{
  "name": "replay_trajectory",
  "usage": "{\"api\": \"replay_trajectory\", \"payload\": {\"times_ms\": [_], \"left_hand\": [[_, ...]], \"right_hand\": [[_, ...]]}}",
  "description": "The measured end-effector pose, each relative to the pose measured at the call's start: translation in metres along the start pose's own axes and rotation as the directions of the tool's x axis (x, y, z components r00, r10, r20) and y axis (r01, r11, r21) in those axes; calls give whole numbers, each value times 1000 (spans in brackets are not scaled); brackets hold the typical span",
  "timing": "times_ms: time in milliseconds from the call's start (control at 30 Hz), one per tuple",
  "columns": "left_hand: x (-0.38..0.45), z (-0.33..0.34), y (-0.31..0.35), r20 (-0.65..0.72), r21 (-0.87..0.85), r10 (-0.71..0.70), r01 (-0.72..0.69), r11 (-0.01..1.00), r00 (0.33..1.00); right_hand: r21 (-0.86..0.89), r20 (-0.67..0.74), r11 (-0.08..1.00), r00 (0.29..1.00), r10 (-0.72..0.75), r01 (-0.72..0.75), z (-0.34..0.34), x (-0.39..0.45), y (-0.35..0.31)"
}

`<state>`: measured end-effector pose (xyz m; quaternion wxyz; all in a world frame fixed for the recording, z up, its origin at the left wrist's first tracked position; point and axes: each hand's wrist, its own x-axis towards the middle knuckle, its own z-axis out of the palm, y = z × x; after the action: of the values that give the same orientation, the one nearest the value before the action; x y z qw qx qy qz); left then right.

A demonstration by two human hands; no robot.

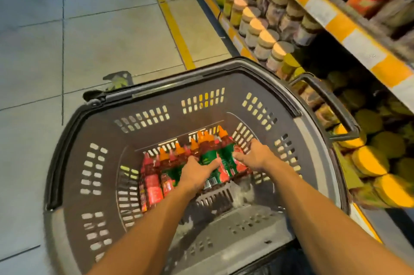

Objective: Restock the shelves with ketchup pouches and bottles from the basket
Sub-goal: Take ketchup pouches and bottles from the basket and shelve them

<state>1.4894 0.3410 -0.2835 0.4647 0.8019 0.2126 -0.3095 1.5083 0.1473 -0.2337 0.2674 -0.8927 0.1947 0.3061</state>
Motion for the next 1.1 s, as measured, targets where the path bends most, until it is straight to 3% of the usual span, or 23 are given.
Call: {"api": "replay_trajectory", "payload": {"times_ms": [200, 467, 700, 800, 967, 1100], "left_hand": [[15, 21, 3, -115, -31, 9, -13, 999, 993], [18, 14, -4, -45, -202, -39, 29, 979, 998], [18, 13, 3, -150, -51, 1, -9, 999, 989], [19, 13, 7, -107, -106, -35, 24, 994, 994], [12, 2, 5, 13, -338, -100, 99, 936, 995], [-4, -17, 8, 73, -414, -64, 89, 906, 995]], "right_hand": [[-35, 64, 999, 998, -10, 12, 18, 49, 4], [5, 148, 1000, 989, 3, -4, 33, 77, 13], [-7, 109, 1000, 994, 21, -21, 35, 82, 11], [2, 105, 1000, 994, 11, -11, 33, 81, 10], [87, 94, 996, 996, -8, 0, 27, 73, 2], [128, 56, 989, 995, -77, 69, 11, 53, -11]]}}
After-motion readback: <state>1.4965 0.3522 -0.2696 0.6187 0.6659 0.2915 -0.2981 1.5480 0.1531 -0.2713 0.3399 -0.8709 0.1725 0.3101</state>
